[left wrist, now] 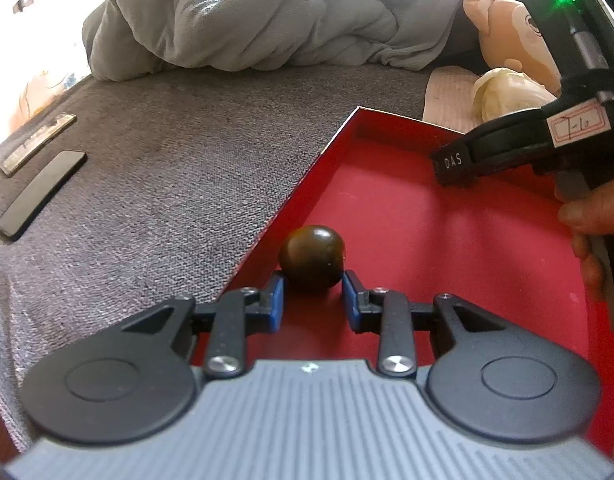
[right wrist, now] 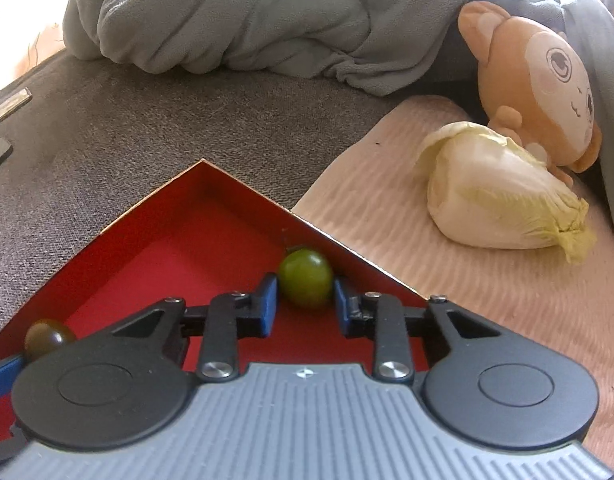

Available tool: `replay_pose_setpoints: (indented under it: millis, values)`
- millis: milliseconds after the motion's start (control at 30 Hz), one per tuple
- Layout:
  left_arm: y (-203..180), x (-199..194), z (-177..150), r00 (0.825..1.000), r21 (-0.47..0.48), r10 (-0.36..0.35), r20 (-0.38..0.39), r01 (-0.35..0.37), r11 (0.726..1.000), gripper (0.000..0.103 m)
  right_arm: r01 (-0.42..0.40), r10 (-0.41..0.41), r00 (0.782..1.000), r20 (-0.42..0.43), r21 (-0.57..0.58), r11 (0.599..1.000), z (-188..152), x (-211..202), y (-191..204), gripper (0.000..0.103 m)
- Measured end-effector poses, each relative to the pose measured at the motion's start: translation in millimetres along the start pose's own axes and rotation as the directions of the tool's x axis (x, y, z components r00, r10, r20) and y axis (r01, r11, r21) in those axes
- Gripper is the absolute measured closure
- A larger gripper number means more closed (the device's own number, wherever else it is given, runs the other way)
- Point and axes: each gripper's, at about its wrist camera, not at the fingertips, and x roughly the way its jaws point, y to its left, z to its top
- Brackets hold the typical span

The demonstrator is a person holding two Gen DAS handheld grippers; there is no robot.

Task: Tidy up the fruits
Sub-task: 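Grasp the dark brown tomato with the left gripper while the right gripper grasps the green tomato, then carry the brown and green tomatoes over the blue tiger plate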

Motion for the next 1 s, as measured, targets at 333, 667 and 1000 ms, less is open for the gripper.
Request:
replay_pose_setpoints:
  millis: [333, 667, 1000]
  values:
    - [0.5, -2.8, -2.6, 1.000, 0.005, -0.008, 0.011, 0.008, 1.000, 0.069, -0.046, 0.046, 0.999, -0.013, 0.001, 0.999, -12.4, -31.9, -7.8, 0.069]
    - [-2.0, -16.1, -14.5, 1.000, 0.039, -0.024, 0.017, 0.023, 0.999, 0.069, -0.103, 0.100, 0.994, -0.048, -0.066, 0.992, -42.8, -109.0, -14.5, 0.069]
    - [-4.9, -30.7, -25.7, 0.999, 0.056, -0.039, 0.001, 0.039, 0.998, 0.069, -0.140, 0.139, 0.990, -0.010, -0.051, 0.989, -67.2, -167.2, -21.3, 0.070]
